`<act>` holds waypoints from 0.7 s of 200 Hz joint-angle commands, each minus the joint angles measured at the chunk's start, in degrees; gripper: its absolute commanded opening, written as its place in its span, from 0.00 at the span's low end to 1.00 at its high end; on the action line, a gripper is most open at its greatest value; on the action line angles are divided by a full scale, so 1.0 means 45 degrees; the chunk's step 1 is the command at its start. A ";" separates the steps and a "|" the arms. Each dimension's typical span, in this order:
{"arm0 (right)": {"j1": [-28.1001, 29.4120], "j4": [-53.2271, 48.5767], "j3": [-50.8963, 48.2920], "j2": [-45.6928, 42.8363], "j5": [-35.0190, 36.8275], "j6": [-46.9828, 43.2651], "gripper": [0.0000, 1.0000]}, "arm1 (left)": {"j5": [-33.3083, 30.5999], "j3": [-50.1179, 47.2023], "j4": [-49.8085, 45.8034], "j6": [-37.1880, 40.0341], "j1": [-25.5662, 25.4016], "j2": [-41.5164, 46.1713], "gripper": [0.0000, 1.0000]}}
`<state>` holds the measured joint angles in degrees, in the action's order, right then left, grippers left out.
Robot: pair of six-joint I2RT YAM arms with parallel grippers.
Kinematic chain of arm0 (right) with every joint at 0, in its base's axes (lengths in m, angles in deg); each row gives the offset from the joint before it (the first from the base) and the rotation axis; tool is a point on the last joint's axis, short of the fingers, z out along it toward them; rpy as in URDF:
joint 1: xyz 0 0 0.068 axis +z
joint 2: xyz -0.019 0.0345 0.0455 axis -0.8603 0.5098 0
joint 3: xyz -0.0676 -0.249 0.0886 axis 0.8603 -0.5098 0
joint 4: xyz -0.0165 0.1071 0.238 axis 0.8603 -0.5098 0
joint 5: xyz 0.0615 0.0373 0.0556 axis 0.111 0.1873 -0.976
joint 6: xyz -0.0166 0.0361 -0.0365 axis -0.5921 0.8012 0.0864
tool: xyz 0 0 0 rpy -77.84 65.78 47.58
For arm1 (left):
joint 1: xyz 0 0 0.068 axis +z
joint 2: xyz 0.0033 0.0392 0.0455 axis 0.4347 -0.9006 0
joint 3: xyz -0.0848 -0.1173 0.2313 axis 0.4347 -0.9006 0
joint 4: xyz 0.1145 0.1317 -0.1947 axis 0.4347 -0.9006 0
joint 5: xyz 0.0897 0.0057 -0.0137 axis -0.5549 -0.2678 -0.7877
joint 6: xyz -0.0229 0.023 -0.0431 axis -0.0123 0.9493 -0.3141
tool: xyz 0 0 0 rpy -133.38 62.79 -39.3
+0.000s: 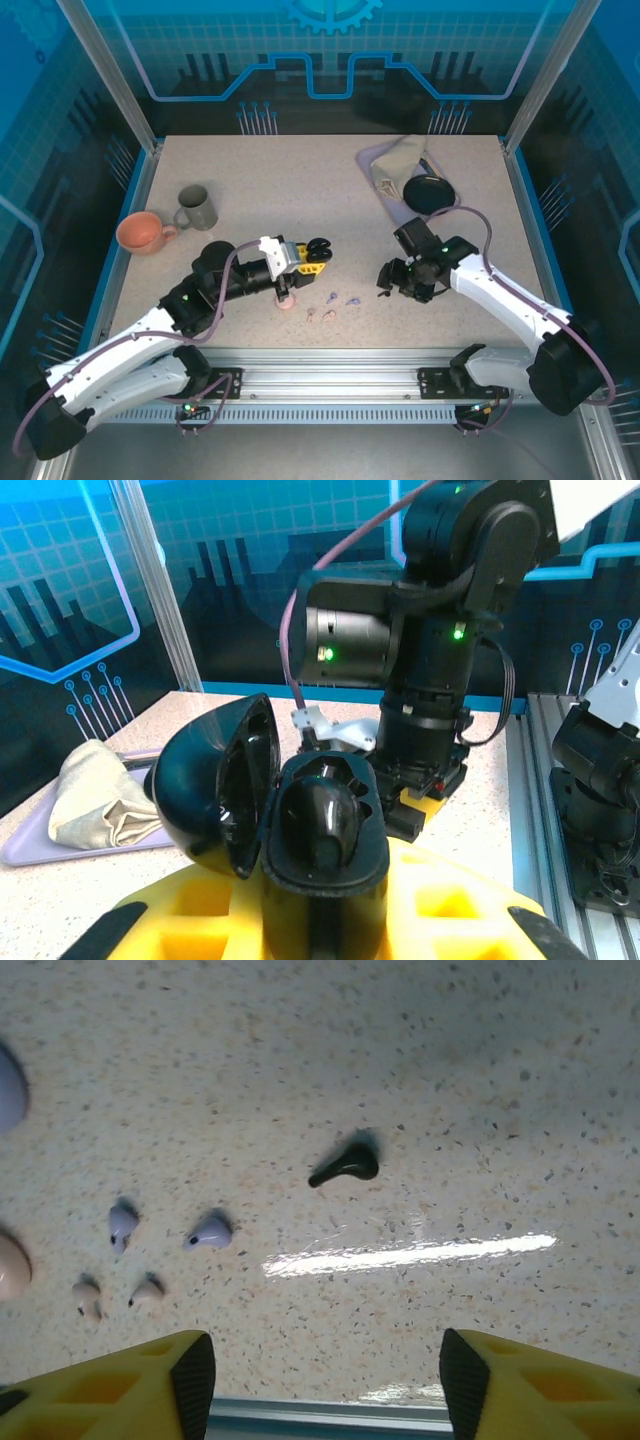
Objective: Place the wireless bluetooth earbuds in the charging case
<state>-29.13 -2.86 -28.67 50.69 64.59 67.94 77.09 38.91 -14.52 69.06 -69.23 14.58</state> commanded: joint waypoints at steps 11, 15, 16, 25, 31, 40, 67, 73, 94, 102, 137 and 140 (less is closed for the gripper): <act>-0.0016 0.0953 -0.0100 0.1056 -0.0279 0.0796 0.57 | 0.0145 -0.0238 -0.0068 0.0430 -0.0102 0.0202 0.01; -0.0016 0.0981 -0.0060 0.1213 -0.0321 0.0756 0.56 | 0.0159 -0.0239 -0.0080 0.0422 -0.0092 0.0207 0.01; -0.0006 0.0984 -0.0059 0.1272 -0.0317 0.0744 0.56 | 0.0169 -0.0239 -0.0074 0.0421 -0.0100 0.0202 0.01; 0.0000 0.1006 0.0033 0.1669 -0.0314 0.0645 0.55 | 0.0206 -0.0234 -0.0071 0.0440 -0.0096 0.0192 0.02; 0.0004 0.1046 0.0087 0.1893 -0.0327 0.0591 0.55 | 0.0231 -0.0239 -0.0067 0.0459 -0.0088 0.0158 0.01; 0.0002 0.1159 0.0123 0.2177 -0.0286 0.0520 0.55 | 0.0236 -0.0239 -0.0079 0.0465 -0.0099 0.0162 0.01; -0.0005 0.1611 0.0124 0.2814 -0.0205 0.0549 0.54 | 0.0238 -0.0239 -0.0012 0.0425 -0.0100 0.0148 0.01; -0.0015 0.1745 0.0129 0.2961 -0.0265 0.0554 0.53 | 0.0242 -0.0234 -0.0010 0.0426 -0.0105 0.0138 0.01; -0.0055 0.1905 0.0306 0.3430 -0.0271 0.0561 0.50 | 0.0239 -0.0219 -0.0069 0.0434 -0.0106 0.0138 0.01; -0.0063 0.1879 0.0404 0.3567 -0.0180 0.0538 0.49 | 0.0224 -0.0200 -0.0103 0.0442 -0.0097 0.0145 0.01; -0.0201 0.1650 0.0495 0.3848 0.0187 0.0537 0.47 | 0.0216 -0.0143 -0.0127 0.0429 -0.0098 0.0148 0.01; -0.0220 0.1668 0.0504 0.3867 0.0177 0.0537 0.47 | 0.0218 -0.0166 -0.0111 0.0436 -0.0104 0.0144 0.01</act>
<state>-29.16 5.01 -27.68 67.13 64.39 69.82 77.13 38.53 -15.50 69.87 -69.23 14.77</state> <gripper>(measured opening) 0.473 0.213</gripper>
